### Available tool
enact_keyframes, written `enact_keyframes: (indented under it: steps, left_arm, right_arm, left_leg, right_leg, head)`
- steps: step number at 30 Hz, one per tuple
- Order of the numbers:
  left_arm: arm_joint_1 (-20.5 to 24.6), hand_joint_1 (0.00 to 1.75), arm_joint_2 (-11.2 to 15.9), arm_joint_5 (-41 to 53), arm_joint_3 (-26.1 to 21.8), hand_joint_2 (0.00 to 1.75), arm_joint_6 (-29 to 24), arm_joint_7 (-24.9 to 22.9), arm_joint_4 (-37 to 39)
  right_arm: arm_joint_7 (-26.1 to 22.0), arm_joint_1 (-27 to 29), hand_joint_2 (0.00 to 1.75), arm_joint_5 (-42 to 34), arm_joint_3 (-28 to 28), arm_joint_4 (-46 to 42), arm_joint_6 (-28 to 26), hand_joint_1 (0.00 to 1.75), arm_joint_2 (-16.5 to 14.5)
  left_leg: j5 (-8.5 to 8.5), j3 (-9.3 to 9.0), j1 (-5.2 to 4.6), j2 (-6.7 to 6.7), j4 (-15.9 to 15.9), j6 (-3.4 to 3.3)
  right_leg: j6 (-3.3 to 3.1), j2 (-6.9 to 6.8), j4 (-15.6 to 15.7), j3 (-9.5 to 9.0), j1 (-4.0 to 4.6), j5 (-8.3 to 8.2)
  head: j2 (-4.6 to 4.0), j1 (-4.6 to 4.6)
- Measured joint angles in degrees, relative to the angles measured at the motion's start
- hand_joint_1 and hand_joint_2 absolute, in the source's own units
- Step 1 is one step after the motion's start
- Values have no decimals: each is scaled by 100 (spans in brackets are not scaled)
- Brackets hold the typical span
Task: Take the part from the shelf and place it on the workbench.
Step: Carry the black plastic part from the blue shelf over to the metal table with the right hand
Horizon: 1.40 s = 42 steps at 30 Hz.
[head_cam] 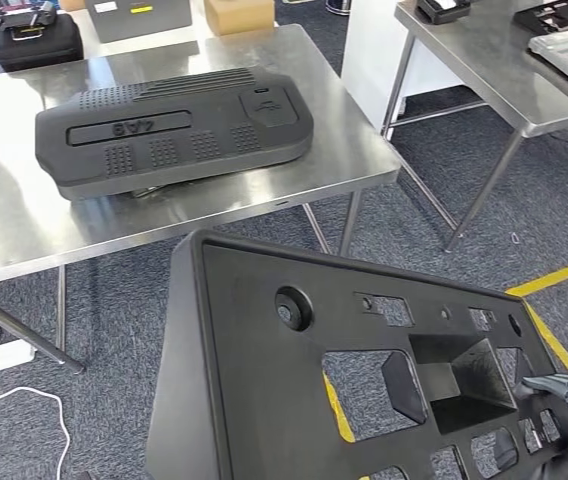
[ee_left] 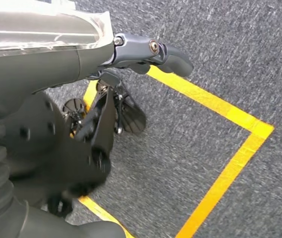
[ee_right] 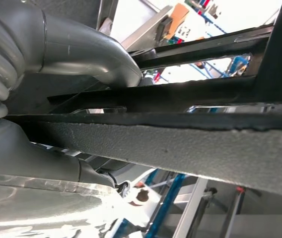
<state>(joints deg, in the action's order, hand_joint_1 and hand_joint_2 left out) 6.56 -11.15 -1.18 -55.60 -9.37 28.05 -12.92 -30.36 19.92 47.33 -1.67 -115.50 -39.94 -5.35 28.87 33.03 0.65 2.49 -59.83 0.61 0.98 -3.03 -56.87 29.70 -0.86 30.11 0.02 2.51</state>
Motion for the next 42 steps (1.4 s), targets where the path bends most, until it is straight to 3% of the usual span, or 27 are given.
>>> enact_keyframes:
  steps: [1, 3, 5, 6, 8, 9, 10, 11, 12, 13, 15, 17, 19, 20, 22, 24, 26, 27, 29, 30, 32, 34, 36, 39, 40, 41, 42]
  left_arm:
    - [6, 0, 0, 0, 0, 175, 14, 11, 0]
    - [2, 0, 2, 0, 0, 175, 38, 34, 0]
    - [-5, 0, 4, 0, 0, 175, 41, 44, 0]
    - [-2, 0, 4, 0, 0, 175, 41, 44, 0]
    - [7, 0, 4, 0, 0, 175, 45, 45, 0]
    - [7, 0, 4, 0, 0, 175, 46, 45, 0]
    - [5, 0, 5, 0, 0, 175, 50, 47, 0]
    - [2, 0, 7, 0, 0, 175, 57, 51, 0]
    - [1, 0, 7, 0, 0, 175, 67, 56, 0]
    - [4, 0, 8, 0, 0, 175, 76, 61, 0]
    - [19, 0, 5, 0, 0, 175, 91, 69, 0]
    - [22, 0, 4, 0, 0, 175, 111, 80, 0]
    - [7, 0, 7, 0, 0, 175, 142, 94, 0]
    - [4, 0, 10, 0, 0, 175, 158, 102, 0]
    - [10, 0, 20, 0, 0, 175, 199, 112, 0]
    - [9, 0, 26, 0, 0, 175, 254, 113, 0]
    - [-5, 0, 29, 0, 0, 175, 282, 113, 0]
    - [-10, 0, 31, 0, 0, 175, 285, 113, 0]
    - [-9, 0, 37, 0, 0, 175, 291, 112, 0]
    - [-3, 0, 39, 0, 0, 175, 304, 112, 0]
    - [3, 0, 40, 0, 0, 175, 334, 110, 0]
    - [-8, 0, 41, -1, 0, 175, 355, 105, 0]
    - [-12, 0, 42, -1, -1, 175, 359, 103, 0]
    - [-4, 0, 42, 0, -2, 175, 366, 100, 0]
    - [-6, 0, 41, 0, -2, 175, 370, 98, 0]
    - [-8, 0, 41, 0, -2, 175, 375, 96, 0]
    - [-10, 0, 42, 0, -2, 175, 377, 93, 0]
  right_arm:
    - [0, -2, 175, -1, -1, -1, 0, 175, 0]
    - [0, -19, 175, -1, -2, -1, 1, 175, 0]
    - [0, -42, 175, 0, -2, -1, 0, 175, 1]
    - [0, -48, 175, -2, -2, -1, 0, 175, 2]
    - [0, -50, 175, -4, -2, 2, -1, 175, 2]
    - [0, -48, 175, -5, -2, 5, -1, 175, 3]
    - [1, -49, 175, -5, -2, 12, -1, 175, 3]
    - [1, -50, 175, -5, -3, 20, -1, 175, 4]
    - [2, -51, 175, -5, -3, 26, -1, 175, 5]
    - [2, -54, 175, -5, -3, 31, -1, 175, 6]
    - [3, -63, 175, -5, -2, 31, -1, 175, 8]
    - [7, -69, 175, -5, -3, 33, 0, 175, 9]
    - [9, -81, 175, -7, -4, 34, 1, 175, 10]
    - [9, -88, 175, -8, -3, 34, 1, 175, 11]
    - [9, -90, 175, -13, -1, 33, 1, 175, 13]
    - [9, -84, 175, -16, -1, 37, 1, 175, 15]
    - [12, -84, 175, -16, 0, 45, 1, 175, 16]
    - [14, -85, 175, -16, 1, 48, 1, 175, 16]
    - [15, -87, 175, -16, 1, 49, 1, 175, 17]
    - [16, -87, 175, -15, 0, 49, 1, 175, 17]
    - [20, -88, 175, -9, 1, 49, 1, 175, 17]
    - [35, -93, 175, 1, 3, 49, 1, 175, 19]
    - [54, -95, 175, 5, 3, 48, 0, 175, 24]
    - [66, -85, 175, 7, 4, 51, -1, 175, 35]
    - [67, -82, 175, 7, 4, 54, -1, 175, 39]
    - [67, -80, 175, 7, 3, 57, 0, 175, 43]
    - [68, -80, 175, 8, 2, 60, 0, 175, 46]
  left_leg:
    - [-2, -44, -19, 44, 105, -34]
    - [1, -24, -41, -12, 111, -118]
    - [-19, -18, -32, -90, 126, -193]
    - [-30, -19, -21, -125, 135, -227]
    - [-34, -14, -27, -198, 134, -269]
    - [-34, -15, -37, -243, 133, -277]
    - [-34, -19, -48, -293, 131, -280]
    - [-34, -27, -59, -346, 130, -281]
    - [-34, -39, -67, -404, 130, -281]
    - [-34, -53, -73, -460, 129, -281]
    - [-36, -47, -83, -559, 121, -265]
    - [-54, -5, -70, -637, 119, -223]
    - [-59, 19, -63, -676, 122, -166]
    - [-4, 45, -68, -629, 65, -138]
    - [288, 244, -58, -458, -385, -84]
    - [631, 583, -24, -353, -1127, -30]
    - [642, 705, 9, -321, -1400, 12]
    - [486, 602, 25, -291, -1194, 27]
    - [114, 216, 31, -113, -416, 46]
    - [10, 71, 23, -14, -110, 33]
    - [3, -6, -13, 85, 96, -25]
    - [-4, 8, -17, 1, 105, -112]
    - [-16, -1, -6, -83, 121, -192]
    - [-18, -5, -19, -210, 125, -260]
    - [-15, -9, -33, -262, 123, -268]
    - [-12, -19, -47, -318, 122, -274]
    - [-8, -35, -61, -378, 122, -280]
  right_leg:
    - [29, -31, -8, -3, 13, 10]
    - [87, -100, -1, -15, 14, 21]
    - [145, -22, -117, 12, -9, 149]
    - [165, 67, -329, 98, -17, 298]
    - [174, 220, -1090, 438, -19, 681]
    - [171, 242, -1462, 619, -17, 809]
    - [162, 250, -1675, 731, -15, 829]
    - [147, 257, -1655, 738, -13, 730]
    - [126, 278, -1401, 636, -12, 532]
    - [95, 334, -994, 464, -7, 291]
    - [35, 517, -303, 166, 2, 12]
    - [6, 609, -88, 84, 18, -2]
    - [-30, 535, -29, 75, 10, -28]
    - [-58, 488, 1, 66, -5, -47]
    - [-101, 372, 45, 52, -33, -72]
    - [-110, 260, 46, 55, -32, -69]
    - [-99, 156, 41, 49, -34, -58]
    - [-85, 113, 37, 38, -39, -48]
    - [-34, 41, 21, 11, -34, -12]
    - [-2, 14, 5, 4, -22, 7]
    - [58, -44, -7, -1, 8, 27]
    - [117, -107, 2, -28, -3, 52]
    - [164, -16, -192, 28, -27, 225]
    - [170, 216, -1272, 534, -30, 752]
    - [162, 239, -1590, 705, -25, 833]
    - [146, 251, -1712, 790, -20, 797]
    - [122, 264, -1591, 764, -12, 641]
  head:
    - [0, -4]
    - [0, -9]
    - [0, -15]
    - [0, -20]
    - [0, -28]
    - [0, -30]
    - [0, -29]
    - [0, -28]
    - [0, -28]
    - [0, -28]
    - [0, -25]
    - [0, -22]
    - [0, -22]
    - [0, -15]
    - [0, 1]
    - [0, 10]
    - [0, 9]
    - [0, 9]
    - [0, 10]
    - [0, 9]
    - [0, 2]
    - [0, -5]
    - [0, -13]
    - [0, -27]
    - [0, -27]
    - [0, -27]
    - [0, -27]
